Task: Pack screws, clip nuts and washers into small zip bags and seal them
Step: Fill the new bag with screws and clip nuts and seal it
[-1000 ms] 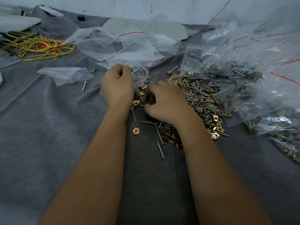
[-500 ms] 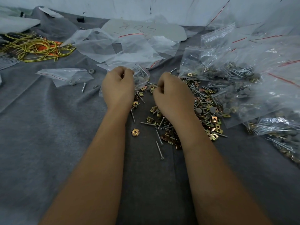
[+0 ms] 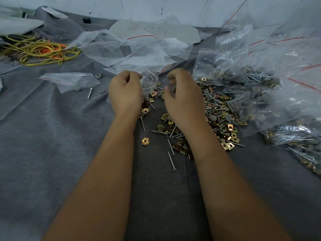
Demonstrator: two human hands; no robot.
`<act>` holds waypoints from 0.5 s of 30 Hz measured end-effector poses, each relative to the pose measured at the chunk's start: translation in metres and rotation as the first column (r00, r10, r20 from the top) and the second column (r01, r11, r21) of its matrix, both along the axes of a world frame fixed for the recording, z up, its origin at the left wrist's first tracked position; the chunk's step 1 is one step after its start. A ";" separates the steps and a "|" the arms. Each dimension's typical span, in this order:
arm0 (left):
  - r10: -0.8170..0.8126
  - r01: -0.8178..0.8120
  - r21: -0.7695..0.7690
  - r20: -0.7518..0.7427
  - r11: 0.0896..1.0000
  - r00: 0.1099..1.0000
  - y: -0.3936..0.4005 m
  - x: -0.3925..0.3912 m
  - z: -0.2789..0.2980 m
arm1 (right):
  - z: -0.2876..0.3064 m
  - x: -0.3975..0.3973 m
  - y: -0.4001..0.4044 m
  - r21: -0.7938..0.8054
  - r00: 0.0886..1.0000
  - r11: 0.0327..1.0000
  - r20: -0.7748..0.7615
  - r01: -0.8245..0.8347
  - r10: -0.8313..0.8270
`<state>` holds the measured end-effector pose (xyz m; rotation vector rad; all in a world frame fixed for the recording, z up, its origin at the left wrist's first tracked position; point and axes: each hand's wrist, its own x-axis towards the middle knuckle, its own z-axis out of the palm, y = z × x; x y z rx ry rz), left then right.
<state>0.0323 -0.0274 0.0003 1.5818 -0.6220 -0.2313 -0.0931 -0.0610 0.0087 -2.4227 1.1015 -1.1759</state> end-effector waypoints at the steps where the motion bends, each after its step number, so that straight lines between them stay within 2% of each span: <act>1: 0.018 -0.019 -0.018 -0.025 1.000 1.000 -0.001 0.001 0.000 | -0.001 0.000 -0.002 -0.001 0.997 1.000 -0.074 0.013 -0.013; 4: 0.029 -0.032 -0.063 -0.046 0.998 0.999 -0.001 0.003 0.001 | -0.005 0.002 -0.001 -0.034 0.937 0.999 -0.350 -0.007 -0.005; 6: 0.010 -0.013 -0.085 -0.037 0.996 0.999 -0.002 0.003 0.000 | -0.008 0.007 0.001 -0.035 0.886 0.999 -0.463 -0.018 0.000; 15: -0.002 0.001 -0.071 -0.015 0.997 1.000 -0.003 0.000 -0.001 | -0.009 0.011 0.004 -0.050 0.885 0.998 -0.463 0.026 -0.046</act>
